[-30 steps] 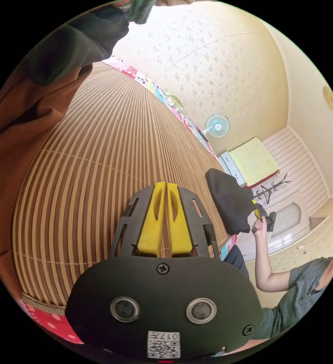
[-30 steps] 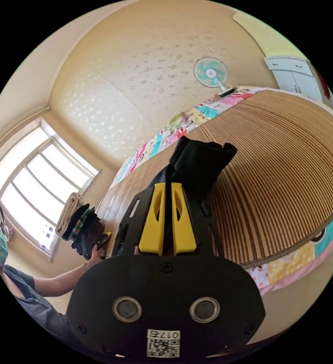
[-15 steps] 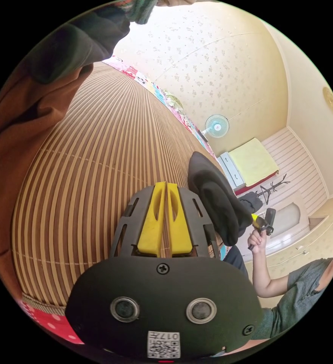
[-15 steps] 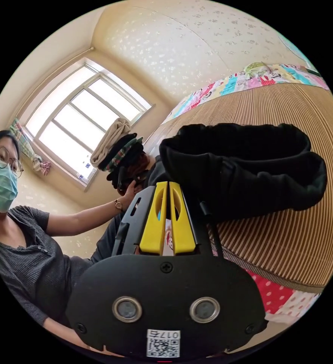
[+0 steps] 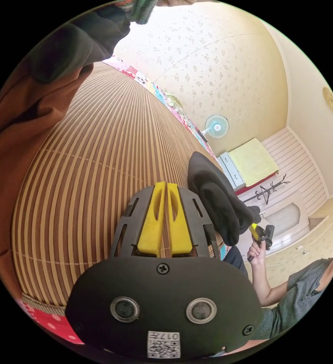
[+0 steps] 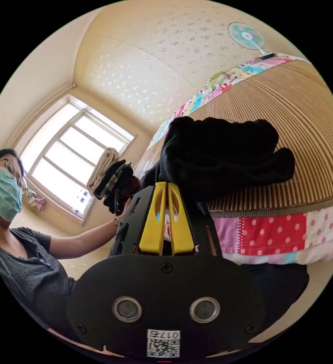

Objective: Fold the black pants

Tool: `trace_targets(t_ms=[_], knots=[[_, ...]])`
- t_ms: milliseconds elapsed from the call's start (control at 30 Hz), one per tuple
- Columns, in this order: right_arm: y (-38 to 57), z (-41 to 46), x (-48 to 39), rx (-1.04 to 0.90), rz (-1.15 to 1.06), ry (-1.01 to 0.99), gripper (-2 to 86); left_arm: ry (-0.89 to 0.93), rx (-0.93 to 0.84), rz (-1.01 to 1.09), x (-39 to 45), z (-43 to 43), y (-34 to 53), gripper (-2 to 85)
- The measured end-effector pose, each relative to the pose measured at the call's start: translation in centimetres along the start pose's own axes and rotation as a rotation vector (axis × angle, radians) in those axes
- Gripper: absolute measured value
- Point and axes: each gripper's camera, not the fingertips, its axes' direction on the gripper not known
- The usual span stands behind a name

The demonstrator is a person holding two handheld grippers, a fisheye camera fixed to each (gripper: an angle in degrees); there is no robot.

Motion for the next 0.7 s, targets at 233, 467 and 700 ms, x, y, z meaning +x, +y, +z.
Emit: trace_targets(t_ms=[233, 467, 700], knots=[[0.9, -0.9, 1.2, -0.049, 0.057, -0.018, 4.2, -0.001, 0.001, -0.002, -0.4, -0.3, 0.0, -1.0], [-1.1, 0.0, -0.2, -0.155, 0.036, -0.032, 10.5, -0.002, 0.001, -0.001, -0.8, -0.5, -0.1, -1.0], [-2.6, 3.6, 3.7, -0.172, 0.214, -0.071, 6.3, -0.001, 0.002, -0.001, -1.4, -0.7, -0.2, -1.0]])
